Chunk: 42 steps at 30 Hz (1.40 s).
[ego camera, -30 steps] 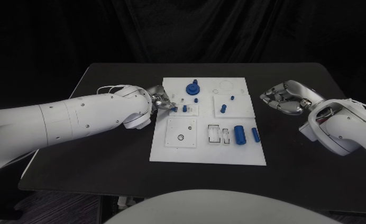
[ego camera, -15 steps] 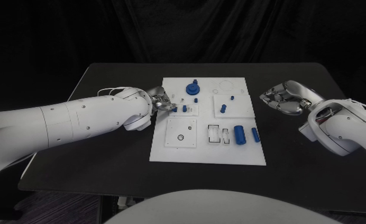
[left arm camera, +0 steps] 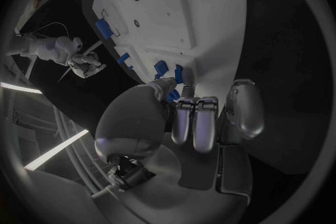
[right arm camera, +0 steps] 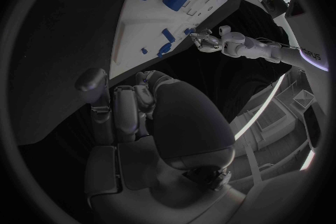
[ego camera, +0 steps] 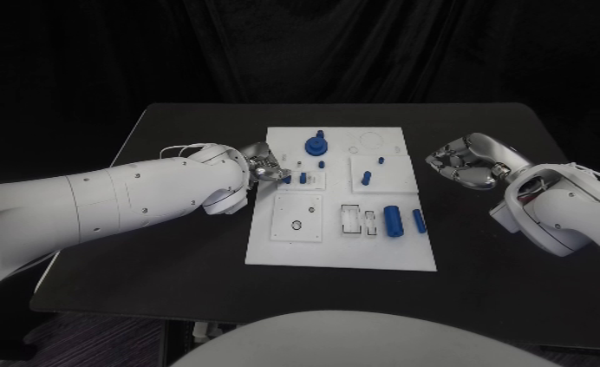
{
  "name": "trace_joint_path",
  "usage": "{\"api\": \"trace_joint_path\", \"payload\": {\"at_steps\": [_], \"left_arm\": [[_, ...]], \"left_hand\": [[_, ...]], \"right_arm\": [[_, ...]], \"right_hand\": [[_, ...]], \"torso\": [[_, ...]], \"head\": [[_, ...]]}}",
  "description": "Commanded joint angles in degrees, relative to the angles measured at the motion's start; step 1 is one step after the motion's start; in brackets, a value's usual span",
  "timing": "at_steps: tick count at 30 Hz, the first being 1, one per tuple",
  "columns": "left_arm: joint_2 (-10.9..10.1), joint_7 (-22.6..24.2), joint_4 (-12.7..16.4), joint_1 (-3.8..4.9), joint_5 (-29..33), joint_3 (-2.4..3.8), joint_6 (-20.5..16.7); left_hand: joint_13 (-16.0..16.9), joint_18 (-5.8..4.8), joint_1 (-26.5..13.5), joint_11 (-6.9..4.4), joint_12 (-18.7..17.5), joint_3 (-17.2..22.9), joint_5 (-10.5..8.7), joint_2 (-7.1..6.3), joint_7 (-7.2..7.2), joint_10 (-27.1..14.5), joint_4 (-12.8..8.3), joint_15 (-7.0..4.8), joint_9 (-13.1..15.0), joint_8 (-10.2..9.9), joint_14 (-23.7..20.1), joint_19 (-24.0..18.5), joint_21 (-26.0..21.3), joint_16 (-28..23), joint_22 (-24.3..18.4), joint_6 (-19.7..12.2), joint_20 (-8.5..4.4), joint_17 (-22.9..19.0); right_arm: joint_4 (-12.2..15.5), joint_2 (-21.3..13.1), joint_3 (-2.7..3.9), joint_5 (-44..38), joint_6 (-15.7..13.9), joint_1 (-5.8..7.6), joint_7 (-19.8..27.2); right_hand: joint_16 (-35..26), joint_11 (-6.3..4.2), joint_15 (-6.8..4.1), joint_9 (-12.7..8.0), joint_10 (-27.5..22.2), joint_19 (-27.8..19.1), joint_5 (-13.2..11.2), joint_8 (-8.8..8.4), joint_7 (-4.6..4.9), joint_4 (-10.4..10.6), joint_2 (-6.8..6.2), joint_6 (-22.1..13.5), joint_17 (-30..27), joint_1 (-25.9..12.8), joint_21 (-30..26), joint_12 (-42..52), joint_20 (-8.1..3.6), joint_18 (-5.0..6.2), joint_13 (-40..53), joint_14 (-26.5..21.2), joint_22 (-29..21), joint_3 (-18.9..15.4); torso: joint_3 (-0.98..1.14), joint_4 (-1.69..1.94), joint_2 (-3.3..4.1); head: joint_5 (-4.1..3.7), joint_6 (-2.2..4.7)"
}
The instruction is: Assemble the parts on the task board
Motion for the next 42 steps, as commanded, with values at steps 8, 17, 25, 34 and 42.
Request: {"api": "trace_joint_path", "payload": {"at_steps": [8,17,25,34,42], "left_arm": [[0.4,-0.6,-0.5,-0.51,0.3,-0.21,2.2],[0.5,-1.2,-1.0,-0.57,0.3,-0.21,3.0],[0.8,0.0,-1.4,-0.63,0.3,-0.21,1.6],[1.0,3.3,-1.5,-0.65,0.3,-0.20,0.1],[1.0,4.4,-1.3,-0.65,0.3,-0.20,-0.7]], "left_hand": [[15.1,0.57,-8.0,1.02,0.2,-12.4,-10.27,-0.17,1.11,6.1,6.7,0.96,-3.2,-2.0,6.0,-0.3,-0.4,0.2,9.6,-0.6,0.85,15.1],[15.1,0.64,-12.3,1.04,0.2,-18.9,-11.43,3.24,1.13,6.1,6.9,1.04,-3.5,-1.6,6.0,-0.3,-0.6,0.2,9.6,-0.4,0.98,15.1],[15.1,0.54,-14.6,0.72,0.2,-23.9,-10.98,7.05,0.70,6.1,6.9,0.75,-0.1,1.4,6.0,-0.1,-0.2,0.2,9.7,-0.4,0.80,15.1],[15.1,0.32,-14.2,0.53,0.2,-27.0,-9.46,10.60,0.50,6.1,6.8,0.65,3.0,4.3,6.0,0.3,0.9,0.2,10.0,-1.8,0.62,15.1],[15.1,0.25,-12.6,0.45,0.2,-28.5,-8.01,11.38,0.38,6.1,6.8,0.60,4.1,5.5,6.0,0.4,1.3,0.2,10.1,-2.1,0.59,15.1]], "right_arm": [[0.0,0.1,0.04,-0.1,0.2,-0.20,-0.9],[0.0,0.1,0.04,-0.1,0.2,-0.23,-0.9],[0.0,0.1,0.04,-0.1,0.3,-0.25,-0.9],[0.0,0.1,0.04,-0.1,0.1,-0.26,-0.8],[0.0,0.1,0.04,-0.1,0.1,-0.27,-0.7]], "right_hand": [[-0.1,0.05,0.08,-0.1,-0.1,-0.3,0.3,-0.37,0.18,0.0,-0.39,0.2,1.6,0.2,0.0,-0.1,0.14,0.79,0.1,-0.1,6.2,0.4],[-0.1,0.05,0.08,-0.1,-0.1,-0.3,0.3,-0.37,0.18,0.0,-0.39,0.2,1.6,0.2,0.0,-0.1,0.14,0.79,0.0,-0.1,6.2,0.4],[-0.1,0.05,0.08,-0.1,-0.1,-0.3,0.3,-0.37,0.18,0.0,-0.39,0.2,1.6,0.2,0.0,-0.1,0.14,0.79,0.0,-0.1,6.2,0.4],[-0.1,0.05,0.08,-0.1,-0.1,-0.3,0.3,-0.36,0.17,0.0,-0.40,0.2,1.6,0.2,0.0,-0.1,0.15,0.79,0.0,-0.1,6.2,0.4],[-0.1,0.05,0.08,-0.1,-0.1,-0.3,0.3,-0.36,0.17,0.0,-0.40,0.2,1.6,0.2,0.0,-0.1,0.15,0.79,0.0,-0.1,6.2,0.4]], "torso": [[0.02,0.00,0.01],[0.01,0.01,0.01],[0.02,0.00,0.00],[0.01,0.00,0.01],[0.02,0.00,0.02]], "head": [[0.05,-0.01],[0.10,-0.01],[0.15,-0.01],[0.15,-0.01],[0.15,-0.01]]}}
